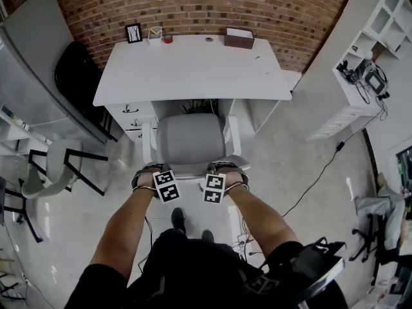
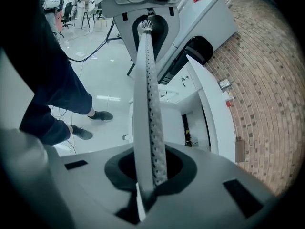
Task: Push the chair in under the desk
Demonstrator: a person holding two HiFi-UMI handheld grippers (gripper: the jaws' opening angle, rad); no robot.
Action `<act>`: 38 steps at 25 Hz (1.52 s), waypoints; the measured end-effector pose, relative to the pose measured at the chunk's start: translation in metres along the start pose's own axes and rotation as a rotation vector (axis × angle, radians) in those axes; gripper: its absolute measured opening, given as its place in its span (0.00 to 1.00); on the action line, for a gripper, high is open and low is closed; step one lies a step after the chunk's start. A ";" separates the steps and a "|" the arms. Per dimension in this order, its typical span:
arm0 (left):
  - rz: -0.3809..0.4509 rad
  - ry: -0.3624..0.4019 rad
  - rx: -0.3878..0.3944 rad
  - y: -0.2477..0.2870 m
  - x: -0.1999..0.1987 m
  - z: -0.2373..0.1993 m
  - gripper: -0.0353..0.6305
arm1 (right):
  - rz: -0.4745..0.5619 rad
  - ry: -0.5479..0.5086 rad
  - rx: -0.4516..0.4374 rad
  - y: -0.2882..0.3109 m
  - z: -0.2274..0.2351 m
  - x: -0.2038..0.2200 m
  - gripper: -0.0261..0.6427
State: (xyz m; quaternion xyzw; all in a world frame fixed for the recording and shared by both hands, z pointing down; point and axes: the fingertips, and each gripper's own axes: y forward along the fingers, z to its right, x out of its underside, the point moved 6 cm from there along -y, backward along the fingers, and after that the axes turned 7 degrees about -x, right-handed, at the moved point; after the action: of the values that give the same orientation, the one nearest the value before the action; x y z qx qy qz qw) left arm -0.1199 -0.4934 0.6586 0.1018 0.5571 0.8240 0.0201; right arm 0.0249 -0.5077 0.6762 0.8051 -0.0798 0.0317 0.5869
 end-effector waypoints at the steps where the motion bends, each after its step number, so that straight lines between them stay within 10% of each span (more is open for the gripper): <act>1: 0.006 -0.001 0.010 0.001 -0.001 -0.003 0.21 | -0.007 0.003 -0.001 0.001 0.003 0.001 0.10; 38: 0.043 0.087 0.011 0.033 -0.010 -0.037 0.12 | -0.056 0.004 0.003 0.014 0.038 0.013 0.06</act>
State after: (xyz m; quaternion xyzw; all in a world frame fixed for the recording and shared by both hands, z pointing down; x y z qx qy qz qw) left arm -0.1146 -0.5416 0.6745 0.0780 0.5594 0.8249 -0.0225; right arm 0.0339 -0.5493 0.6797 0.8079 -0.0561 0.0169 0.5864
